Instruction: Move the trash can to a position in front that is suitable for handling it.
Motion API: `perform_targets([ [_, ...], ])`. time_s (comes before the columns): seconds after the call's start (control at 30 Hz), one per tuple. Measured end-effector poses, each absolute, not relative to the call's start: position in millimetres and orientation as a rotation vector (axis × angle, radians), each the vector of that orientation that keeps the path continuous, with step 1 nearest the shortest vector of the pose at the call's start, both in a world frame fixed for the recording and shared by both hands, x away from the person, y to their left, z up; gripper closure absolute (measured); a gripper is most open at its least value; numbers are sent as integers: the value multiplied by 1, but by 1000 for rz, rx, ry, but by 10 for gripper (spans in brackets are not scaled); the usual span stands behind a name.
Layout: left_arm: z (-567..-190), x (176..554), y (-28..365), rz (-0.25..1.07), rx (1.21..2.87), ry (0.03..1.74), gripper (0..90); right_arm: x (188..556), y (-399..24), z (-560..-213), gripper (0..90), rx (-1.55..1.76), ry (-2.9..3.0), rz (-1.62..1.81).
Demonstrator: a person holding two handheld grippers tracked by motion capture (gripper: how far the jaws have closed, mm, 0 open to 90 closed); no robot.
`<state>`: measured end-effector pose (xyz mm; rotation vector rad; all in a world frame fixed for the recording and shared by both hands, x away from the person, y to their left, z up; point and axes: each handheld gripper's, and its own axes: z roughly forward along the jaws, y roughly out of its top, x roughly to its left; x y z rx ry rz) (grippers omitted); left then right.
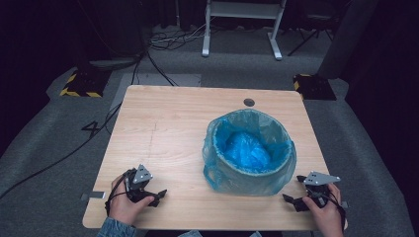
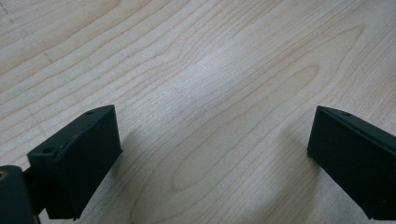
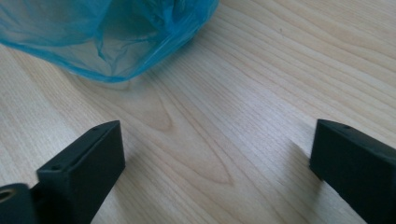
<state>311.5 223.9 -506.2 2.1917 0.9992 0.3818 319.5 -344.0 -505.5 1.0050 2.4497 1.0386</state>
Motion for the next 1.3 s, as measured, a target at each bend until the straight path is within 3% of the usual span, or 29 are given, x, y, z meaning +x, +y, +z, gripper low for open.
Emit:
perform_targets([
  [0.1,-505,313,224,380,2182,987,50,319,-343,-505,20,1009,2450,1037],
  [0.17,-502,314,222,373,2147,998,195,319,-345,-505,51,1004,2451,1046],
  [0.2,-501,314,221,356,2150,994,218,319,-347,-505,100,1012,2441,1054],
  [0.27,-495,315,218,365,2160,977,152,319,-351,-502,234,1015,2443,1106],
  [0.3,-492,316,216,368,2156,963,191,319,-353,-500,218,1027,2454,1151],
  [0.37,-484,317,212,364,2137,958,182,319,-355,-494,162,1045,2426,1201],
  [1.03,-406,333,169,362,2056,783,235,327,-348,-395,182,904,2306,1318],
  [1.3,-387,341,155,379,2043,754,242,333,-342,-373,184,890,2282,1315],
])
